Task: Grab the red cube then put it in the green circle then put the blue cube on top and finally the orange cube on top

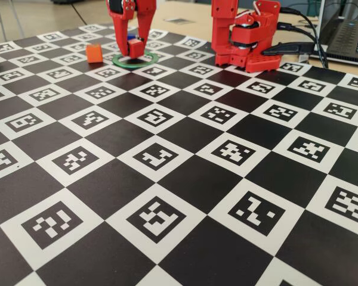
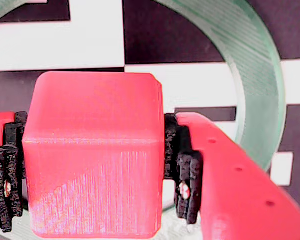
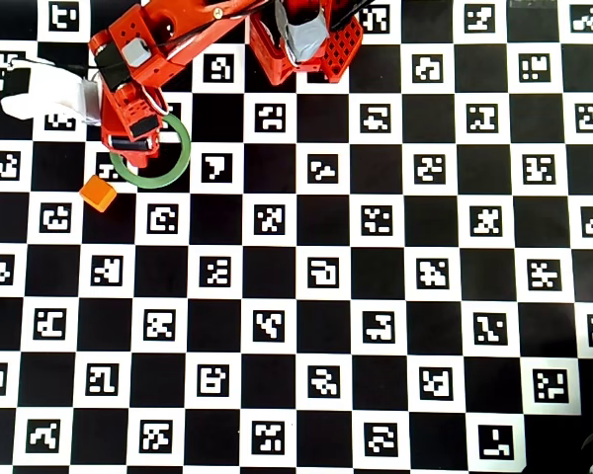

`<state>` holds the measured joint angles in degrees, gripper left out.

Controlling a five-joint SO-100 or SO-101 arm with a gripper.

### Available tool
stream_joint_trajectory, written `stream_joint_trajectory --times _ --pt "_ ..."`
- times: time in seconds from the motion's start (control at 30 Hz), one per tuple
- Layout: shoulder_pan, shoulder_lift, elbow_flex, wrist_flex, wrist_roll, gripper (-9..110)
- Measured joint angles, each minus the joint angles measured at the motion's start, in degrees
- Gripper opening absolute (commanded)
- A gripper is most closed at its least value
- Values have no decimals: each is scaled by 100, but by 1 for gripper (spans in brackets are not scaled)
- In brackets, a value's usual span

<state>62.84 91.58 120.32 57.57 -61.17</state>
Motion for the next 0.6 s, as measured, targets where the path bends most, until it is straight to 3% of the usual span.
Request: stream_joint_trajectory --times 0.6 --pt "-18 0 79 -237 79 1"
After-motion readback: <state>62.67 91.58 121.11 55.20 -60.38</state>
